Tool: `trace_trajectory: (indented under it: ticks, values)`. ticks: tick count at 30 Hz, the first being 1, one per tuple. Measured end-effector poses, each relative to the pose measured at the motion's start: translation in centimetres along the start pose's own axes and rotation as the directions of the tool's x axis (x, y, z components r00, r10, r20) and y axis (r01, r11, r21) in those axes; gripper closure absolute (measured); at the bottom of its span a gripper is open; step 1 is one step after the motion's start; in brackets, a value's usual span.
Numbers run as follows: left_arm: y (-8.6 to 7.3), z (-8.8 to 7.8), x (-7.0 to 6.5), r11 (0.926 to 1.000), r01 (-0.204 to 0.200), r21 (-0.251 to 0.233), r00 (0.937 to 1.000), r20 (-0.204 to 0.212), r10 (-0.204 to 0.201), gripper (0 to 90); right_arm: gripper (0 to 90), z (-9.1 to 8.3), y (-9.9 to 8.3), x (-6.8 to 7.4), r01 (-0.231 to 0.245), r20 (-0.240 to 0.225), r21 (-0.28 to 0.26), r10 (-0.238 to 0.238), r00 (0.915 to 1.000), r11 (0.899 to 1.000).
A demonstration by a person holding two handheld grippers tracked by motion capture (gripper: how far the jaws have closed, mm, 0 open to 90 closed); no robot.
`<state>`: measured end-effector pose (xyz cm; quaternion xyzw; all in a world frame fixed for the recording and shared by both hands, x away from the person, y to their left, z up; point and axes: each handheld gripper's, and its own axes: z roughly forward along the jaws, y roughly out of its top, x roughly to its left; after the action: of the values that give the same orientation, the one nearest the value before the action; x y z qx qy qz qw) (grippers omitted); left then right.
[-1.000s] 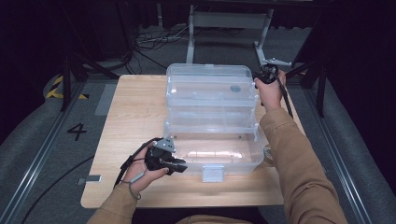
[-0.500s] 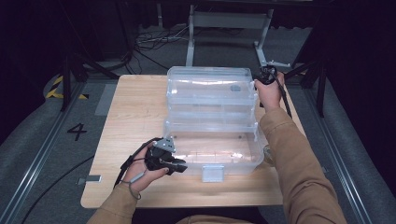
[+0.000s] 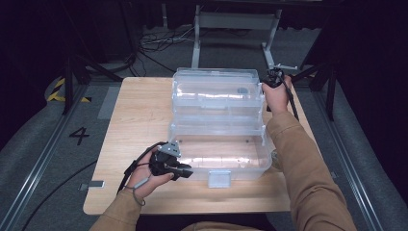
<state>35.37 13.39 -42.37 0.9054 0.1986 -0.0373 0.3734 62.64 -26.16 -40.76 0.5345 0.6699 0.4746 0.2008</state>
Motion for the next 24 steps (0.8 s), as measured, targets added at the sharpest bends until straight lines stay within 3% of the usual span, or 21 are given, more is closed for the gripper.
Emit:
trace_trajectory:
  ticks: [8, 16, 24]
  values:
    - [0.0, 0.0, 0.0, 1.0000, 0.001, 0.001, 1.0000, 0.002, -0.001, 74.8, 76.1, -0.3, 0.2, 0.1, 0.013, -0.002, -0.007, -0.013, 0.9999, 1.000]
    - [0.1, 0.0, 0.0, 1.0000, 0.004, 0.003, 1.0000, 0.003, -0.004, 74.8, 68.8, -2.3, 1.1, -0.2, 0.026, 0.005, -0.056, -0.026, 0.9996, 0.998]
    - [0.0, 0.0, 0.0, 0.9999, 0.010, 0.002, 1.0000, 0.000, -0.010, 74.5, 62.3, -4.0, 1.4, 0.2, 0.035, -0.030, -0.093, -0.038, 0.9988, 0.995]
